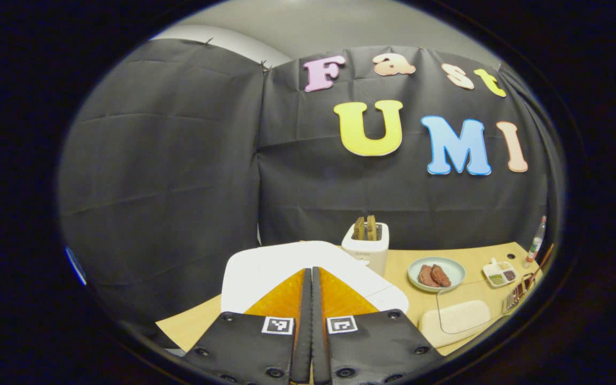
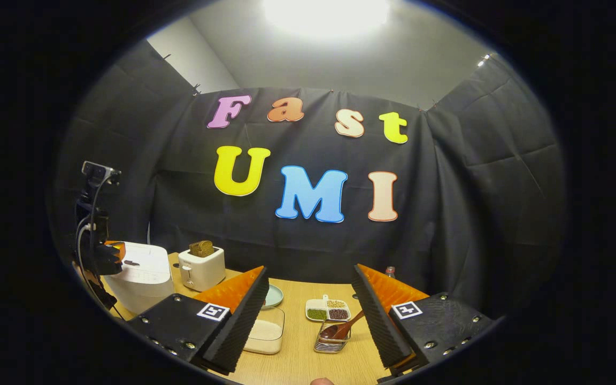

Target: Close the left gripper, press the button to open the rice cooker; take a wooden spoon from the chopstick holder with the right hand, scoop a spoonful of rice and pour it into the rice cooker, then put the wooden spoon back into the chopstick holder.

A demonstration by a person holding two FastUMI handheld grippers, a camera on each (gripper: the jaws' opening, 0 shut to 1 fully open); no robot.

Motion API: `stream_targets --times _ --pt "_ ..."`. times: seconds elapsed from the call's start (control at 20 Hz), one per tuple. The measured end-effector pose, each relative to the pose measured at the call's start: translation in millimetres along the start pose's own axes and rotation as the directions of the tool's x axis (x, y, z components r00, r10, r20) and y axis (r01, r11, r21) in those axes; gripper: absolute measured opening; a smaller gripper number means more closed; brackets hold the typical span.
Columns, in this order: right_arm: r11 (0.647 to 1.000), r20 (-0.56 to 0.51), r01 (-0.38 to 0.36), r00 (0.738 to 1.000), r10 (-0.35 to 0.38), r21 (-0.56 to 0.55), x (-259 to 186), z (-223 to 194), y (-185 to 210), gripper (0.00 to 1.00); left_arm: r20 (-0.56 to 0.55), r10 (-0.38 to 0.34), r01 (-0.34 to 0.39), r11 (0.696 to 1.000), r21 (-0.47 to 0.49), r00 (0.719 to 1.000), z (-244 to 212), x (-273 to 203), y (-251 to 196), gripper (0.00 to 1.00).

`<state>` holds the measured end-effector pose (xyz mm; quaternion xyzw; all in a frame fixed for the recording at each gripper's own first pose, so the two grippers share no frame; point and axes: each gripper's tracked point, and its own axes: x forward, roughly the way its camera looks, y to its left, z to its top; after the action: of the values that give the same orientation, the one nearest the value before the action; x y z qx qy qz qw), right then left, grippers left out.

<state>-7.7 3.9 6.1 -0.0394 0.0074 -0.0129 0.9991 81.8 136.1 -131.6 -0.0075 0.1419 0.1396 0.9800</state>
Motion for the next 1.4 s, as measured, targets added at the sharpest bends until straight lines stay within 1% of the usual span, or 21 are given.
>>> stream_targets --times 0.1,0.15,0.2,0.25,0.3,0.35,0.4,0.45,0.5,0.65,0.7,0.75,0.8,0.95,1.0,1.05,1.1,1.15,1.2,1.3,1.4 --pt "1.000 -0.003 0.000 1.000 0.000 -0.008 0.7 0.8 1.5 0.95 -0.029 0.003 -0.003 1.000 -0.011 1.000 -10.2 7.9 2.5 0.09" --pt "1.000 -0.004 0.000 1.000 0.000 -0.013 1.1 0.9 1.5 0.95 -0.038 0.005 -0.006 1.000 -0.018 0.999 -14.0 11.0 3.8 0.11" --pt "1.000 -0.008 0.001 1.000 -0.002 -0.017 1.5 -1.2 0.6 0.95 -0.047 0.008 -0.009 1.000 -0.019 0.999 -16.4 15.5 5.9 0.08" --pt "1.000 -0.012 0.002 1.000 -0.002 -0.018 1.8 -1.6 0.6 0.95 -0.059 0.009 -0.011 1.000 -0.020 0.998 -20.4 19.1 6.7 0.08" --pt "1.000 -0.015 0.003 1.000 -0.003 -0.017 2.5 -2.9 0.3 0.95 -0.082 0.005 -0.007 1.000 -0.024 0.997 -26.0 22.4 5.4 0.12" --pt "1.000 -0.018 0.004 1.000 -0.004 -0.016 3.4 -3.1 0.0 0.95 -0.108 -0.004 0.000 1.000 -0.029 0.994 -34.6 21.5 4.9 0.09" --pt "1.000 -0.020 0.006 1.000 -0.007 -0.014 5.6 -4.2 -1.1 0.95 -0.151 -0.007 0.001 0.999 -0.039 0.988 -45.1 22.1 2.1 0.09" --pt "1.000 -0.022 0.007 1.000 -0.007 -0.012 7.0 -4.4 -0.9 0.95 -0.103 -0.007 0.004 1.000 -0.029 0.995 -40.7 26.4 1.7 0.09" --pt "1.000 -0.025 0.006 1.000 -0.006 -0.010 8.7 -6.3 -0.9 0.95 -0.116 -0.003 0.001 1.000 -0.016 0.993 -43.4 26.7 0.1 0.09" --pt "1.000 -0.032 -0.001 0.999 0.001 -0.008 11.8 -9.3 1.1 0.95 -0.058 0.012 -0.008 0.998 0.060 0.998 -42.1 26.1 -0.3 0.09" --pt "1.000 -0.034 -0.004 0.999 0.004 -0.006 13.3 -8.7 1.4 0.95 -0.046 0.020 -0.016 0.997 0.072 0.999 -42.2 28.3 -1.0 0.09" --pt "1.000 -0.035 -0.008 0.999 0.008 -0.004 14.6 -9.5 1.7 0.95 -0.047 0.024 -0.021 0.998 0.064 0.999 -44.3 28.9 -0.8 0.09" --pt "1.000 -0.038 -0.011 0.999 0.010 -0.003 15.7 -11.2 2.0 0.95 -0.048 0.021 -0.019 0.999 0.032 0.999 -43.1 30.4 -0.7 0.09" --pt "1.000 -0.046 -0.014 0.999 0.014 0.002 18.0 -14.7 0.9 0.95 -0.120 -0.017 0.002 0.992 -0.127 0.993 -49.1 30.4 0.8 0.10" --pt "1.000 -0.050 -0.015 0.999 0.016 0.006 18.5 -15.8 1.0 0.95 -0.145 -0.031 0.009 0.989 -0.149 0.989 -50.1 31.6 1.3 0.09" --pt "1.000 -0.053 -0.016 0.998 0.017 0.012 18.9 -16.7 1.4 0.95 -0.184 -0.041 0.017 0.991 -0.134 0.982 -55.6 32.8 0.8 0.09" --pt "1.000 -0.053 -0.019 0.998 0.020 0.020 19.9 -17.4 2.1 0.95 -0.194 -0.041 0.020 0.994 -0.110 0.980 -55.5 33.6 0.4 0.09" --pt "0.999 -0.053 -0.024 0.998 0.025 0.028 20.8 -17.5 3.8 0.95 -0.210 -0.041 0.016 0.993 -0.116 0.977 -53.8 35.4 1.1 0.11" --pt "0.999 -0.052 -0.028 0.998 0.029 0.033 21.3 -18.0 4.8 0.95 -0.216 -0.046 0.018 0.991 -0.130 0.975 -49.1 36.6 0.7 0.09" --pt "0.999 -0.042 -0.034 0.998 0.036 0.039 21.9 -15.6 6.7 0.95 -0.200 -0.042 0.008 0.986 -0.164 0.979 -45.1 34.9 2.2 0.08" --pt "0.999 -0.034 -0.043 0.998 0.044 0.031 22.1 -14.6 7.1 0.95 -0.169 -0.015 -0.015 0.984 -0.179 0.986 -36.7 28.4 8.7 0.08"
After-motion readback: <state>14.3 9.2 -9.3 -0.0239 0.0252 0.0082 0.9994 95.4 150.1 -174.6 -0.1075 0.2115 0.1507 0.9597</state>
